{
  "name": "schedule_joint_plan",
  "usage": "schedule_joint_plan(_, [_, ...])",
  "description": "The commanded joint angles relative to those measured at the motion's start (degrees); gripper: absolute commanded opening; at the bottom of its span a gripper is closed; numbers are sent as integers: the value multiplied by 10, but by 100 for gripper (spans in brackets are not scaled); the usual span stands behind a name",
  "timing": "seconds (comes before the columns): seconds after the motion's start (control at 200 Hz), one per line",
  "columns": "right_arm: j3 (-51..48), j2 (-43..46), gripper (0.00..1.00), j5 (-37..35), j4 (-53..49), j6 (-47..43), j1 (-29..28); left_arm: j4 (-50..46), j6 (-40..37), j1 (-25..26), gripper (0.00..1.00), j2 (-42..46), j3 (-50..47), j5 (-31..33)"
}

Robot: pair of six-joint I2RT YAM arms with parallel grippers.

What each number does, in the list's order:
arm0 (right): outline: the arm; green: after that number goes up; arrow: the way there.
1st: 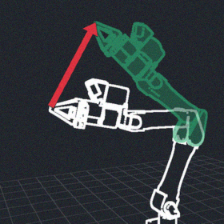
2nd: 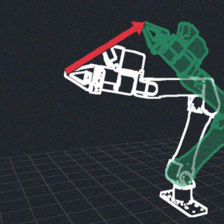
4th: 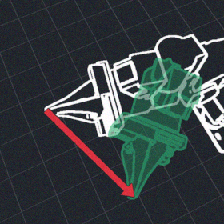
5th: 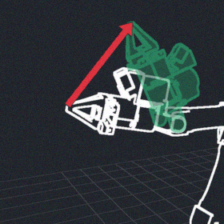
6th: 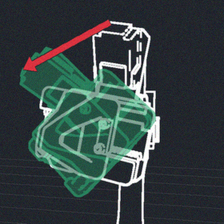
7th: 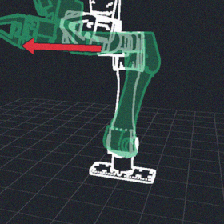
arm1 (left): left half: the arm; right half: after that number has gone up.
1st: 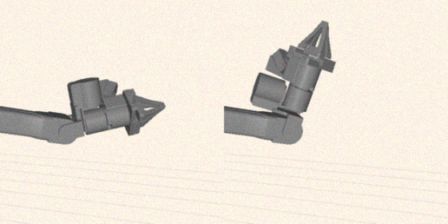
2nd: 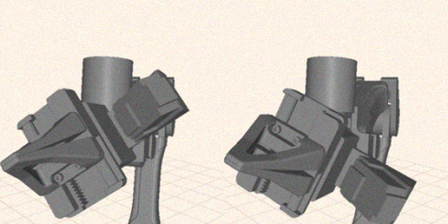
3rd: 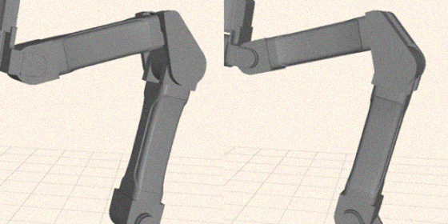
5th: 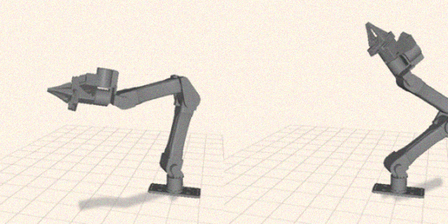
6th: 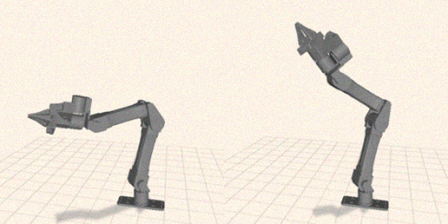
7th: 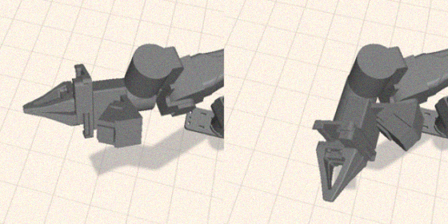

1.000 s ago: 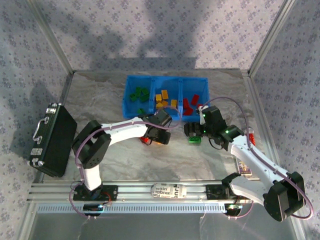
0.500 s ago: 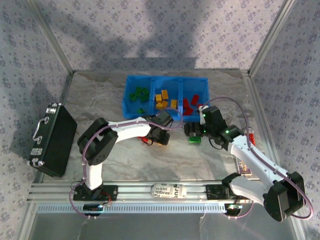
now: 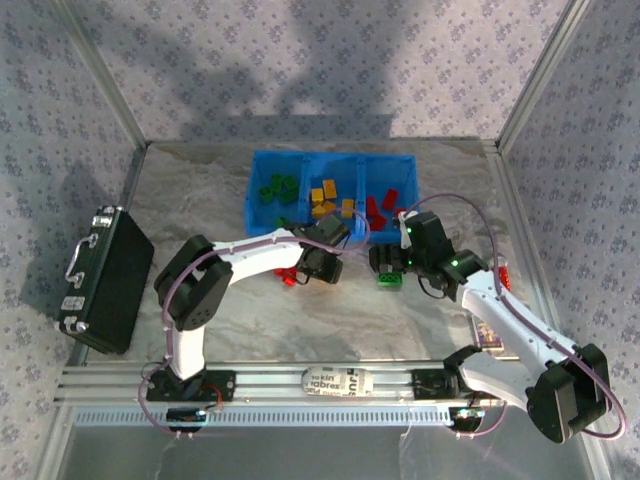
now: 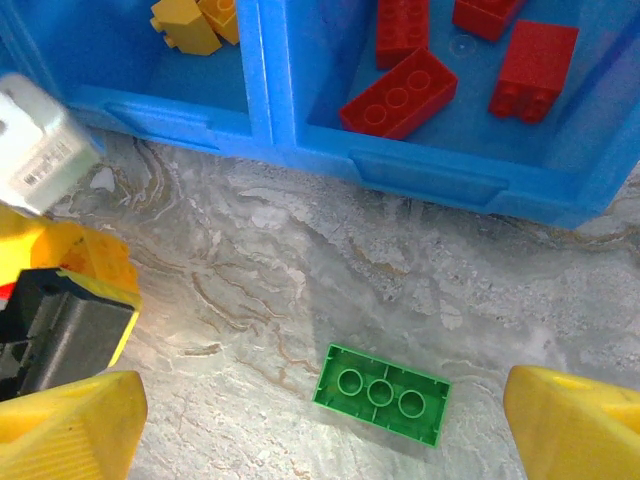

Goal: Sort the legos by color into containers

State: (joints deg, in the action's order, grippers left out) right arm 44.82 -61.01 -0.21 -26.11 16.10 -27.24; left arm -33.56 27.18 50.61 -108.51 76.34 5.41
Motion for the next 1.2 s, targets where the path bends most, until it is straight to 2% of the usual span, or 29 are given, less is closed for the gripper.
schedule_joint_plan(0.0, [1,3,94,-5,-11,3,4,-19,-34,-17,57,35,67,7])
schedule_joint_plan(0.235, [0,8,94,-9,-16,9,4,-50,-75,-81,59,-39,243,-23])
schedule_joint_plan(0.28, [-2,11,94,-10,-17,10,5,-49,-84,-87,63,-64,275,-13])
schedule_joint_plan(0.335, [-8,14,94,-9,-18,10,5,-67,-86,-96,75,-90,306,-8])
schedule_joint_plan(0.435, [-11,21,94,-13,-25,9,6,-91,-78,-102,77,-115,340,-20])
schedule_joint_plan(0.59, [-26,28,95,-15,-21,7,15,-24,-65,-92,80,-55,244,-10])
schedule_joint_plan(0.82, [-12,-31,96,-22,-37,15,18,45,-37,-91,81,86,60,-9])
schedule_joint_plan(1.194, [-12,-160,96,-10,-31,61,4,74,14,-95,83,277,-180,33])
